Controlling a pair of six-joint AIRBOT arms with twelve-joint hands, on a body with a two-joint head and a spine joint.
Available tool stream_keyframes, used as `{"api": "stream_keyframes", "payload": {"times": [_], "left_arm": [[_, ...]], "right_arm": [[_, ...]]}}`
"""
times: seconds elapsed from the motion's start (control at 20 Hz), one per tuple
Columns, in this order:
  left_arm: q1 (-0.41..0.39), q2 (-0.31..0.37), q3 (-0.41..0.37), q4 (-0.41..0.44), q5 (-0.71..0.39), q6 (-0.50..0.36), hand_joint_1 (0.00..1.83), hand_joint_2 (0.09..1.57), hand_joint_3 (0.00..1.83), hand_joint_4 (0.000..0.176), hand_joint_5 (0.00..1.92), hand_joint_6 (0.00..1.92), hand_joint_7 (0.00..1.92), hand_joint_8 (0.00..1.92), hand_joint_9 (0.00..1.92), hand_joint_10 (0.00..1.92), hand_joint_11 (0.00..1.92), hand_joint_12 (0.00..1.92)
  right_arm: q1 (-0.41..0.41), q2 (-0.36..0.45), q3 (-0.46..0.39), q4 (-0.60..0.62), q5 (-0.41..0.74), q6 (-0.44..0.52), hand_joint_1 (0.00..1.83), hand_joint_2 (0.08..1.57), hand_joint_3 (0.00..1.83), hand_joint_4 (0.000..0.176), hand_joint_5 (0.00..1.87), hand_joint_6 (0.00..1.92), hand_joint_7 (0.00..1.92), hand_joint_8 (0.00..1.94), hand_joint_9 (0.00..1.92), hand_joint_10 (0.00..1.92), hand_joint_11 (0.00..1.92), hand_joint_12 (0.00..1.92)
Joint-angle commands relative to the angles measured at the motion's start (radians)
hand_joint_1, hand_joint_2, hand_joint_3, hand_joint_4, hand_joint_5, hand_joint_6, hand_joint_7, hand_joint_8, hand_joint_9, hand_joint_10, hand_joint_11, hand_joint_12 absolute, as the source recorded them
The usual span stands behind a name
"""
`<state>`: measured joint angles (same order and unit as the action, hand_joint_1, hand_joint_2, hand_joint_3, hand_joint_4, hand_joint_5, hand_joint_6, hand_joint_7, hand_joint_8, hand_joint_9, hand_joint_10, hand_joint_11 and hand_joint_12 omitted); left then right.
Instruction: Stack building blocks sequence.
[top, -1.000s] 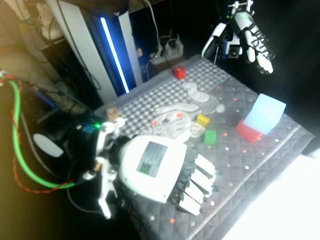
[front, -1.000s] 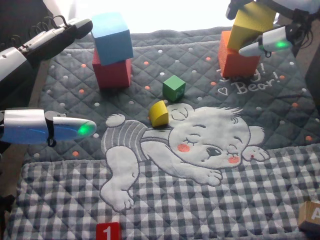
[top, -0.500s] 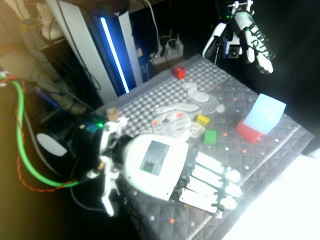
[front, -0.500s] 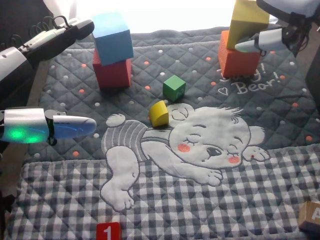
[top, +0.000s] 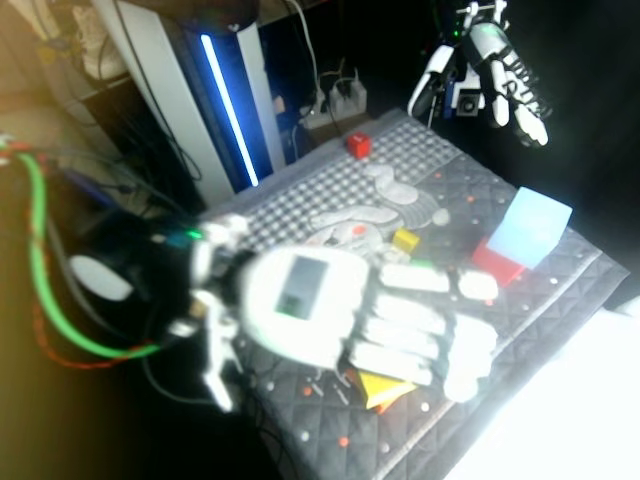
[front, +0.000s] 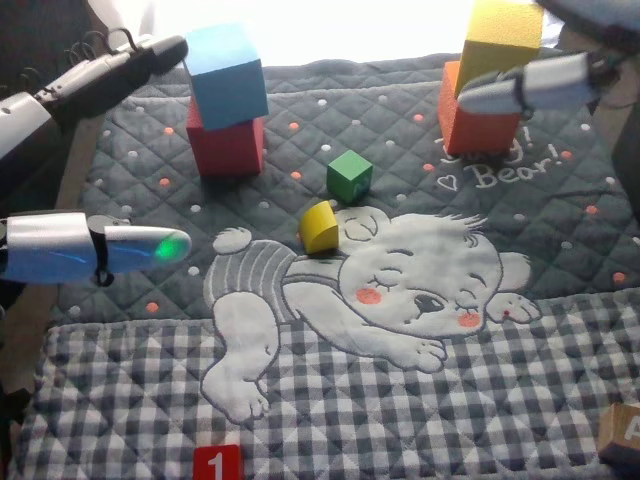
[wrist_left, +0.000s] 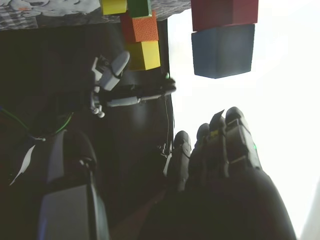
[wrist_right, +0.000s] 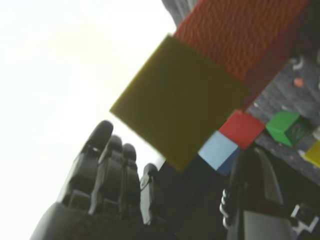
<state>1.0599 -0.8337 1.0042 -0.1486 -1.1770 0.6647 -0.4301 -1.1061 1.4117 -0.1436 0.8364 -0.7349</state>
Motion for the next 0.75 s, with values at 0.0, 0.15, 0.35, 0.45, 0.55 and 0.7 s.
{"api": "stream_keyframes", "payload": {"times": [0.0,0.15,0.35,0.45,0.55,0.7], "left_arm": [[-0.001,0.001,-0.006,-0.026,-0.163,0.007,0.73,0.89,0.0,0.132,0.0,0.0,0.0,0.0,0.0,0.0,0.0,0.0],[0.031,0.01,-0.037,-0.064,-0.266,0.034,0.68,0.86,0.0,0.136,0.0,0.0,0.0,0.0,0.0,0.0,0.0,0.0],[0.135,0.008,-0.094,-0.145,-0.43,0.057,0.47,0.97,0.03,0.176,0.0,0.0,0.0,0.0,0.0,0.0,0.01,0.0],[0.183,0.01,-0.104,-0.183,-0.519,0.033,0.51,1.06,0.02,0.174,0.0,0.0,0.0,0.0,0.0,0.0,0.0,0.0],[0.204,0.013,-0.105,-0.215,-0.555,0.0,0.38,1.18,0.02,0.126,0.0,0.0,0.0,0.0,0.0,0.0,0.0,0.0],[0.12,0.003,-0.063,-0.162,-0.556,-0.051,0.08,1.27,0.01,0.052,0.37,0.07,0.1,0.0,0.0,0.0,0.0,0.0]], "right_arm": [[-0.008,0.038,-0.031,0.037,0.258,-0.006,0.66,0.84,0.0,0.176,0.0,0.0,0.0,0.0,0.0,0.0,0.05,0.02],[-0.163,0.161,-0.193,0.086,0.521,-0.027,0.73,0.92,0.01,0.176,0.0,0.0,0.0,0.0,0.0,0.0,0.0,0.0],[-0.39,0.169,-0.283,0.173,0.734,-0.027,0.71,1.0,0.03,0.175,0.0,0.0,0.0,0.0,0.0,0.0,0.0,0.0],[-0.49,0.175,-0.325,0.23,0.807,-0.026,0.31,1.15,0.02,0.176,0.0,0.0,0.0,0.0,0.0,0.0,0.0,0.0],[-0.555,0.183,-0.342,0.274,0.846,-0.025,0.79,1.11,0.0,0.091,0.04,0.01,0.0,0.0,0.0,0.0,0.0,0.0],[-0.577,0.223,-0.378,0.28,0.926,-0.024,0.24,1.22,0.0,0.072,0.26,0.03,0.0,0.0,0.0,0.0,0.0,0.0]]}}
